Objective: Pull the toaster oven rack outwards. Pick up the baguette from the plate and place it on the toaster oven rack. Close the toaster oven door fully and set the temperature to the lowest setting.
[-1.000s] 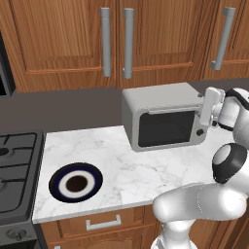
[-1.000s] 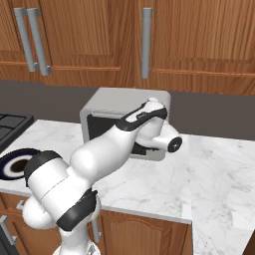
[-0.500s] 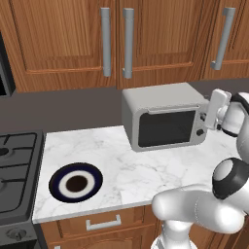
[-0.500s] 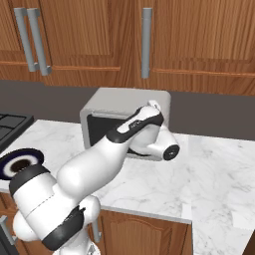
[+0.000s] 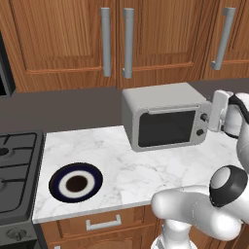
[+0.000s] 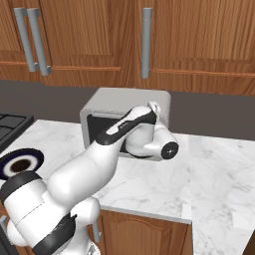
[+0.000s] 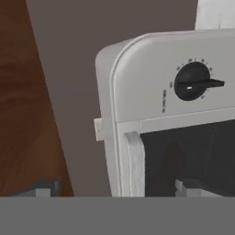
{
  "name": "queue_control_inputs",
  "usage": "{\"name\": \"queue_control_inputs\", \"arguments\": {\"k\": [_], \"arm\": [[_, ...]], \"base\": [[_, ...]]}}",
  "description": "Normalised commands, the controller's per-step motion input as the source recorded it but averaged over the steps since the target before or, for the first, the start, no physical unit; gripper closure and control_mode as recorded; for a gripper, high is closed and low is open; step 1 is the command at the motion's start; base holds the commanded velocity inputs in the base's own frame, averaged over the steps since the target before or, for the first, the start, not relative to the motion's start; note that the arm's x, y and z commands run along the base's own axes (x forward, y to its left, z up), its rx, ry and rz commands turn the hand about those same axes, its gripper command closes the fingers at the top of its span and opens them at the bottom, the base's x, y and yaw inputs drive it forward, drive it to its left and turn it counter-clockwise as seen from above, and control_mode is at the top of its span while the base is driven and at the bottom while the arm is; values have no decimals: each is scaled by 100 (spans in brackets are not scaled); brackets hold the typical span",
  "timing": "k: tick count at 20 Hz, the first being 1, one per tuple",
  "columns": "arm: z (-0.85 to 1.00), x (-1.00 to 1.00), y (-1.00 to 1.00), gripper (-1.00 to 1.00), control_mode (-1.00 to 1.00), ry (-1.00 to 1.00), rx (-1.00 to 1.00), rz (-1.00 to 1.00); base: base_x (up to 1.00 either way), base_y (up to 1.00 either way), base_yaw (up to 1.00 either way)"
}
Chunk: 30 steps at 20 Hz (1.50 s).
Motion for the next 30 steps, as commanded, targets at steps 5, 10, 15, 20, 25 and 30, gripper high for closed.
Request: {"name": "queue_control_inputs", "arguments": {"k": [5, 10, 15, 20, 25, 30], "arm": [[-30, -1, 0, -100, -100, 35, 0, 0], [-53, 3, 0, -100, -100, 24, 0, 0], [-34, 26, 5, -100, -100, 0, 0, 0], [-8, 39, 12, -100, -100, 0, 0, 0], [0, 46, 17, -100, -100, 0, 0, 0], [0, 12, 6, -100, -100, 0, 0, 0]], "base": [[0, 0, 0], [0, 0, 0], [0, 0, 0], [0, 0, 0], [0, 0, 0], [0, 0, 0]]}}
